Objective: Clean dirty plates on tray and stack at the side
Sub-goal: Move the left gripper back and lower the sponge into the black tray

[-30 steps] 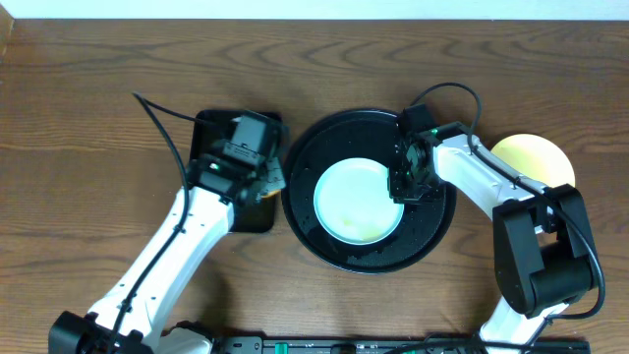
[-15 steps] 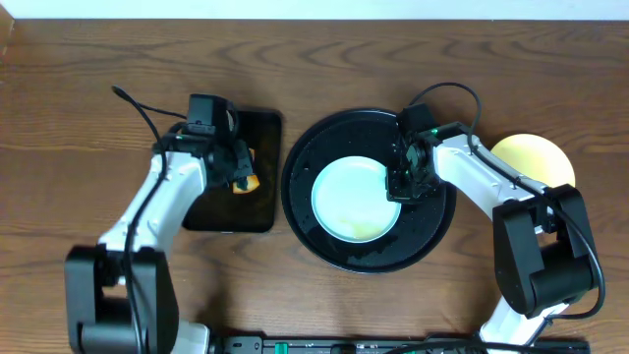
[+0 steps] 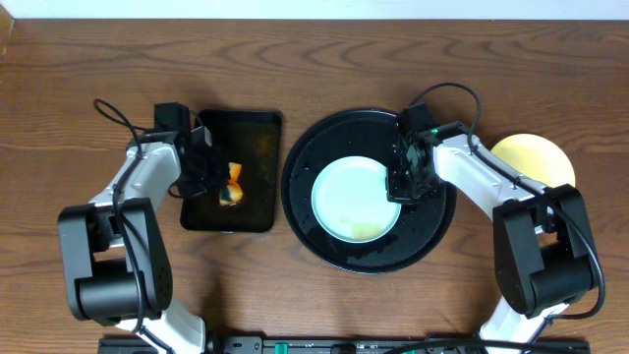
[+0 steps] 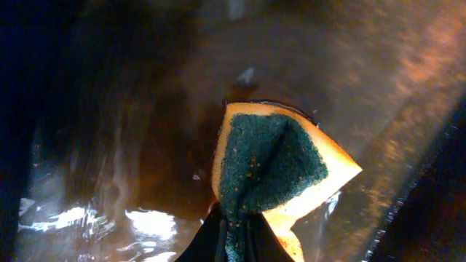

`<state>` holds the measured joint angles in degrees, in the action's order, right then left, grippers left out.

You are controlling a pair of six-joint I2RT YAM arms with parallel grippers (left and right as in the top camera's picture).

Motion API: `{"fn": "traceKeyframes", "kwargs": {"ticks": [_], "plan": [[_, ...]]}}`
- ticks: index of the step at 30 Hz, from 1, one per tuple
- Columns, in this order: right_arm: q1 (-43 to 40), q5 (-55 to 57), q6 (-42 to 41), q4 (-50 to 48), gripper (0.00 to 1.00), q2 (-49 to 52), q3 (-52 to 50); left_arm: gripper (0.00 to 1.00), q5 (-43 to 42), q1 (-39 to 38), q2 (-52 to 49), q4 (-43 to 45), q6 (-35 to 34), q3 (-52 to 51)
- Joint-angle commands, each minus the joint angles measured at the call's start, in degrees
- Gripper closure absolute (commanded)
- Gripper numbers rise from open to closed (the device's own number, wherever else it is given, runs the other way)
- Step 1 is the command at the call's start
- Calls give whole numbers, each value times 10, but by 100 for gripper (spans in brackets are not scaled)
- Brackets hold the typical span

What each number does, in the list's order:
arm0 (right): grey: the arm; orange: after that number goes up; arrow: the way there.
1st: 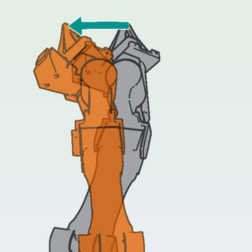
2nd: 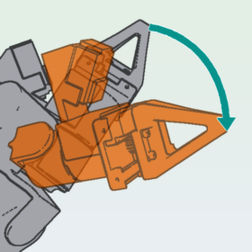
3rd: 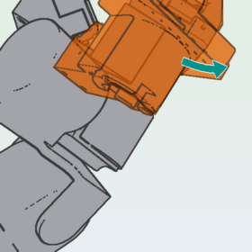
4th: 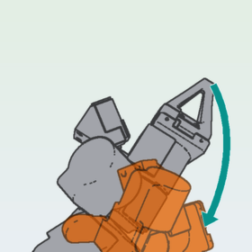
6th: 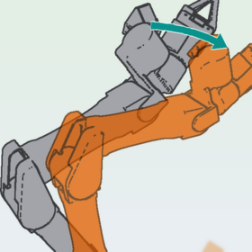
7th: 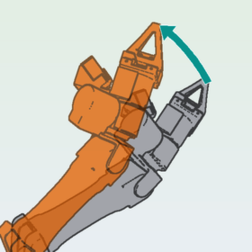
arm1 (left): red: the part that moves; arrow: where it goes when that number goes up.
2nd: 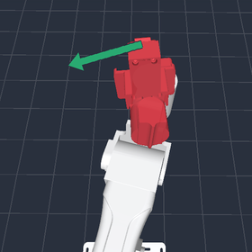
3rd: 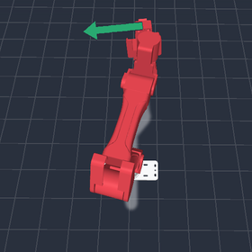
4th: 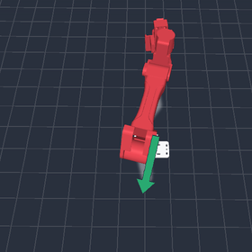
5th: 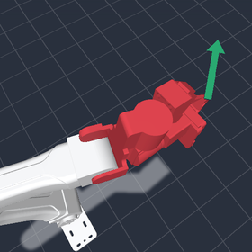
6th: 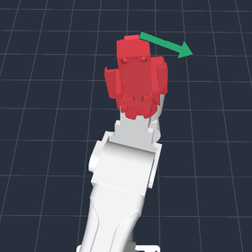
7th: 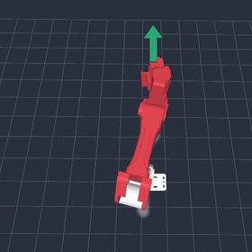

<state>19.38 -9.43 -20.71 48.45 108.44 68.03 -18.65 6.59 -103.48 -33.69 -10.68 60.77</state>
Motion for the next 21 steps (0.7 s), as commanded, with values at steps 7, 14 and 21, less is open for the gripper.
{"fn": "traceKeyframes", "kwargs": {"ticks": [7,14,21], "plan": [[6,3,-3,3,99,-9,-3,92,77,-7,83,-6,2,1],[6,3,-3,4,99,-9,-3,92,156,-54,78,6,2,-6],[6,3,-3,6,99,-9,-3,92,157,-92,26,14,1,-7]]}}
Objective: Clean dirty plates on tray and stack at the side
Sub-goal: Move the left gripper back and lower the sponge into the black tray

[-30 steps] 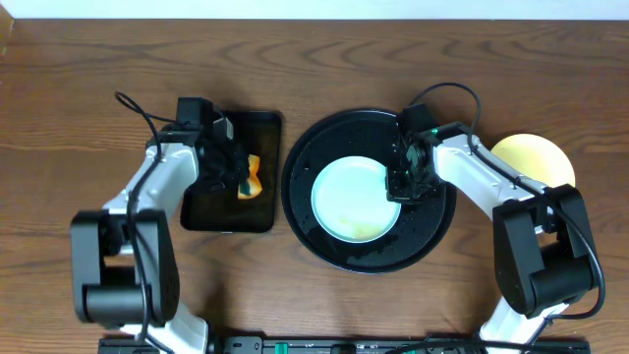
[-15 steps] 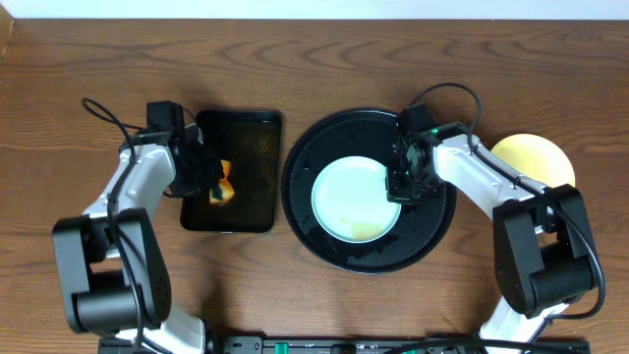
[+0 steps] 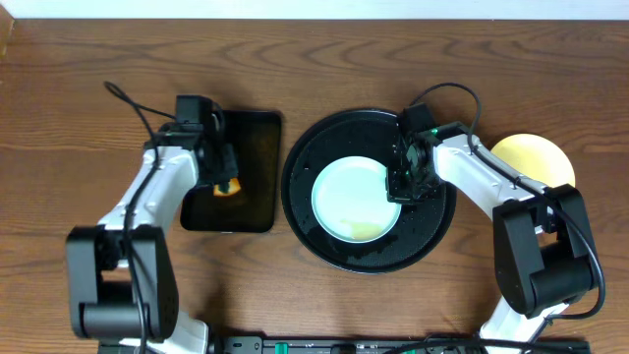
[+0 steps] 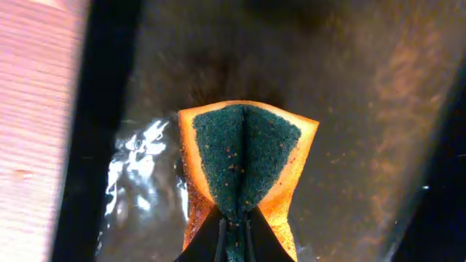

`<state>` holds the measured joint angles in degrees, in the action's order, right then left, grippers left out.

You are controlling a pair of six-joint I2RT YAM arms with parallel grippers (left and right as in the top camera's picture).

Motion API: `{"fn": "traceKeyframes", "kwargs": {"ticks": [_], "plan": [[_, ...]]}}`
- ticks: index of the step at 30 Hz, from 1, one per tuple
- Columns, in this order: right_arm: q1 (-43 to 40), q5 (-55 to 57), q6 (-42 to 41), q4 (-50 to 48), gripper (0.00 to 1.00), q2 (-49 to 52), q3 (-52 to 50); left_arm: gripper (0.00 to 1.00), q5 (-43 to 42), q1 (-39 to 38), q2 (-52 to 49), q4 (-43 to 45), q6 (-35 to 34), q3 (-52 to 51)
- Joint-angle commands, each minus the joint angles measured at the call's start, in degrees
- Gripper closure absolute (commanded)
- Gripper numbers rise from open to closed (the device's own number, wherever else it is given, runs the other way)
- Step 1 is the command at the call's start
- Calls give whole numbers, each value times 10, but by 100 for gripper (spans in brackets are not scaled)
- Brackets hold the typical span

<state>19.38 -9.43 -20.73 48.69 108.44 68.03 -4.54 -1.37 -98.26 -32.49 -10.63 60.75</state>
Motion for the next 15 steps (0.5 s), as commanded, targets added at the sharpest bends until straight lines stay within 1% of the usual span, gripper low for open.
{"fn": "traceKeyframes", "kwargs": {"ticks": [1,6,8,10,12,15], "plan": [[6,3,-2,4,99,-9,-3,92,14,-19,-33,2,0,-6],[6,3,-2,4,99,-9,-3,92,-71,-56,-48,3,2,-6],[6,3,-2,4,99,-9,-3,92,-111,-66,-48,3,23,-5],[6,3,-2,4,99,-9,-3,92,-129,-71,-47,3,42,-5],[6,3,-2,4,99,-9,-3,92,-122,-70,-42,2,46,-4],[6,3,-2,5,99,-9,-3,92,-68,-63,-27,-4,46,1]]}}
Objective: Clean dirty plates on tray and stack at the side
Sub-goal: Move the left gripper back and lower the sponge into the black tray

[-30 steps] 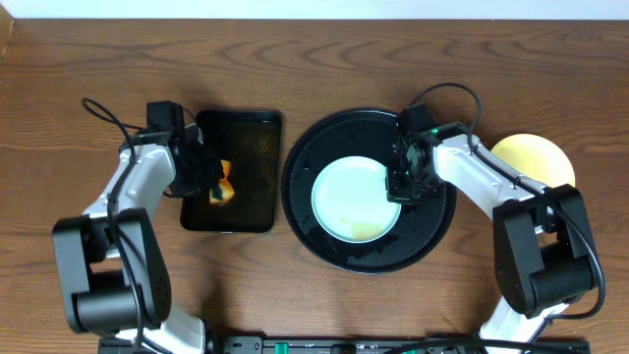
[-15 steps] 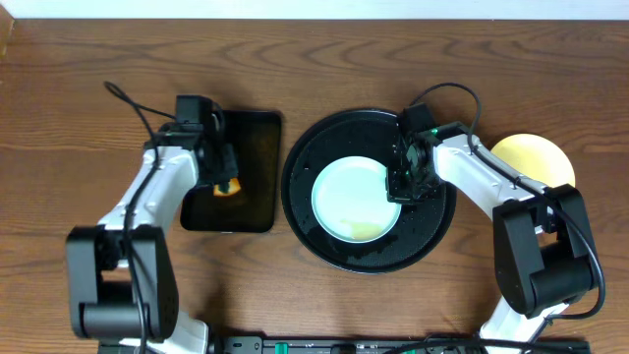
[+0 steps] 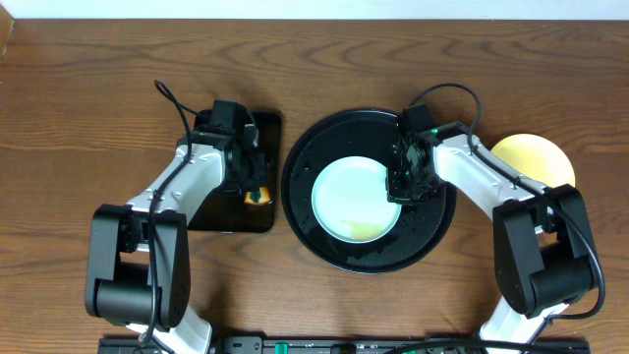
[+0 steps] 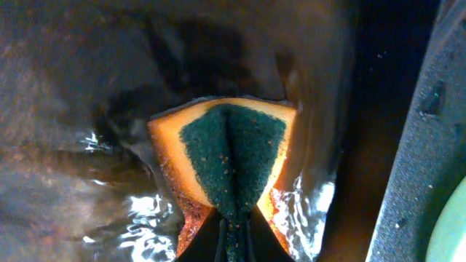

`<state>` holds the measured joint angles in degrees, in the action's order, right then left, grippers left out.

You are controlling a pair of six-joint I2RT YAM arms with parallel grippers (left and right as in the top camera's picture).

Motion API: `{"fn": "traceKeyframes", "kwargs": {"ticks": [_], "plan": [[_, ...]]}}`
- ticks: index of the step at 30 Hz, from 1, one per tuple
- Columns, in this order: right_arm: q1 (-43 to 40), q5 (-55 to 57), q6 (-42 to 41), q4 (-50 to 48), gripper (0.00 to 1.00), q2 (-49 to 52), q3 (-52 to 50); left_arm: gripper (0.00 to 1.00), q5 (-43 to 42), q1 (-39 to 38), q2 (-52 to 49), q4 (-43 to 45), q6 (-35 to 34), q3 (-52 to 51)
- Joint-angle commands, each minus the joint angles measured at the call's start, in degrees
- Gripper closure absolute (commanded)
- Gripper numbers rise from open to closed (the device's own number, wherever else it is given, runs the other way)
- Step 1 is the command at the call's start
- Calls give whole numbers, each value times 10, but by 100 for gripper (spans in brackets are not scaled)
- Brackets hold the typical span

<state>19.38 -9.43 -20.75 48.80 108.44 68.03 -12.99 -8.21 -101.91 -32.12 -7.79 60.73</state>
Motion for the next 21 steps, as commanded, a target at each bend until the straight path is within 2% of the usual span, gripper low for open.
{"fn": "traceKeyframes", "kwargs": {"ticks": [1,4,12,14,16,19,21], "plan": [[6,3,-2,4,99,-9,-3,92,38,8,17,-10,17,4],[6,4,-2,5,99,-9,-3,92,90,9,52,-10,19,8],[6,4,-2,5,99,-9,-3,92,90,9,57,-1,54,5],[6,4,-2,5,99,-9,-3,83,90,9,52,-1,54,5],[6,4,-2,5,99,-9,-3,66,90,9,48,-1,54,5],[6,4,-2,5,99,-9,-3,48,90,9,46,-1,54,5],[6,4,-2,5,98,-9,-3,43,90,9,46,-2,53,5]]}}
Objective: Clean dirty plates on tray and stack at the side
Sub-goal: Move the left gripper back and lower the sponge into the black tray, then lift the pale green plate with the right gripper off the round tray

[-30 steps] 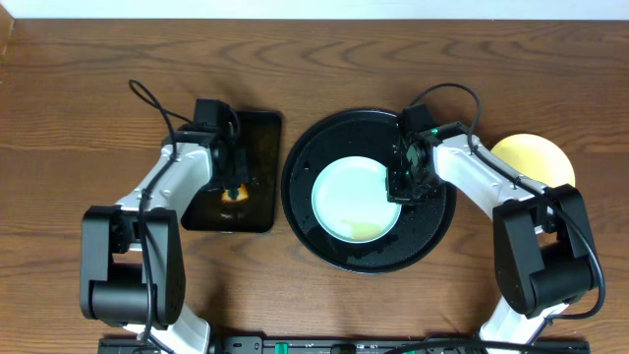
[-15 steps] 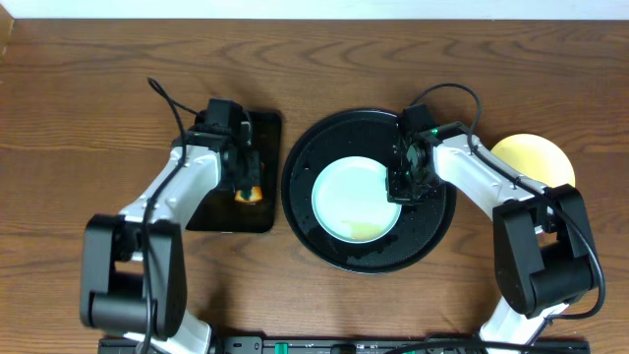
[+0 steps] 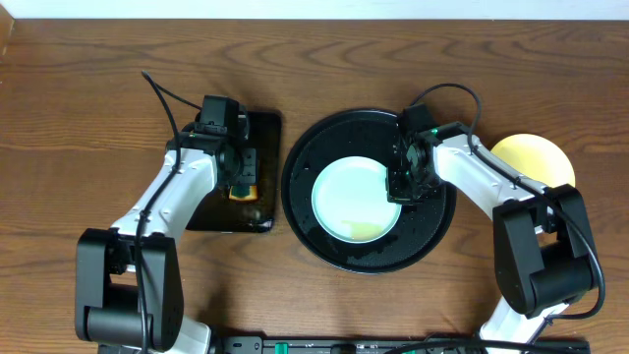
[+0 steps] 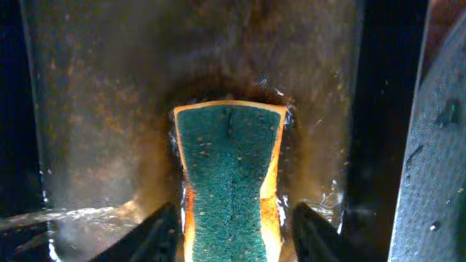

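Observation:
An orange sponge with a green scouring face (image 4: pixel 229 175) lies flat in the shallow water of the black rectangular tray (image 3: pixel 263 133). My left gripper (image 4: pixel 233 225) is open, one finger (image 4: pixel 156 236) on each side of the sponge and apart from it. From overhead the left gripper (image 3: pixel 239 175) hangs over the sponge (image 3: pixel 242 191). A pale plate (image 3: pixel 349 202) with a yellowish smear lies in the round black tray (image 3: pixel 324 147). My right gripper (image 3: pixel 401 187) sits at the plate's right rim and looks shut on it.
A yellow plate (image 3: pixel 536 157) rests on the wooden table (image 3: pixel 88 79) to the right of the round tray, partly under my right arm. The round tray's rim (image 4: pixel 437 145) shows at the right edge of the left wrist view.
My left gripper has opened and let go of the sponge, which now lies flat instead of pinched into a fold. The gripper sits slightly further left and back in the rectangular tray. The right arm has not moved.
My left gripper held the folded sponge in the rectangular tray's water, first mid-tray, then near its left edge, then near its right edge beside the round tray. Now the sponge lies released and flat. My right gripper stayed at the plate's rim throughout.

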`<state>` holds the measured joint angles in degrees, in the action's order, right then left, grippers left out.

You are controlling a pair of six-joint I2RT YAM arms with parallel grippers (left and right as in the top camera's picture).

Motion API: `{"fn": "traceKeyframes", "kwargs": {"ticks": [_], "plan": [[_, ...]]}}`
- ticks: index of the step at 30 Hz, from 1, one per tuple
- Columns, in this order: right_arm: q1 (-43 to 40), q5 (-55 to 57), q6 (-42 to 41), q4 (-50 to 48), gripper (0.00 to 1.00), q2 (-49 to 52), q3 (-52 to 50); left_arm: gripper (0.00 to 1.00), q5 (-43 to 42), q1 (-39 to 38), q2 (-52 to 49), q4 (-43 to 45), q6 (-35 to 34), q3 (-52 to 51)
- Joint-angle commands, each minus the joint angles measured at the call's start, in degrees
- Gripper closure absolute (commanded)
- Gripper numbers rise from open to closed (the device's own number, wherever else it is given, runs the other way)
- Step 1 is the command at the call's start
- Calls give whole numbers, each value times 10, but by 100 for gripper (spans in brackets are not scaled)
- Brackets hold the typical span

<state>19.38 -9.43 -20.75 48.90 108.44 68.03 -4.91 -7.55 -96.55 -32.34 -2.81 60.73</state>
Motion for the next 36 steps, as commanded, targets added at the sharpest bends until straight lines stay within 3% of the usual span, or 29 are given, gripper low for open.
{"fn": "traceKeyframes", "kwargs": {"ticks": [1,7,13,19,28,36], "plan": [[6,4,-2,3,98,-9,-3,42,9,2,-7,-1,0,5],[6,4,-2,-1,87,-9,-3,41,9,2,24,-42,-36,5],[6,4,-2,-9,86,-8,-3,40,9,2,79,-111,-85,5],[11,2,-2,-14,99,0,-3,38,-22,2,91,-150,-92,5],[11,45,1,-23,99,-4,-1,38,-22,1,91,-156,-96,5],[7,146,50,-39,99,-109,7,38,-22,1,91,-159,-96,5]]}}
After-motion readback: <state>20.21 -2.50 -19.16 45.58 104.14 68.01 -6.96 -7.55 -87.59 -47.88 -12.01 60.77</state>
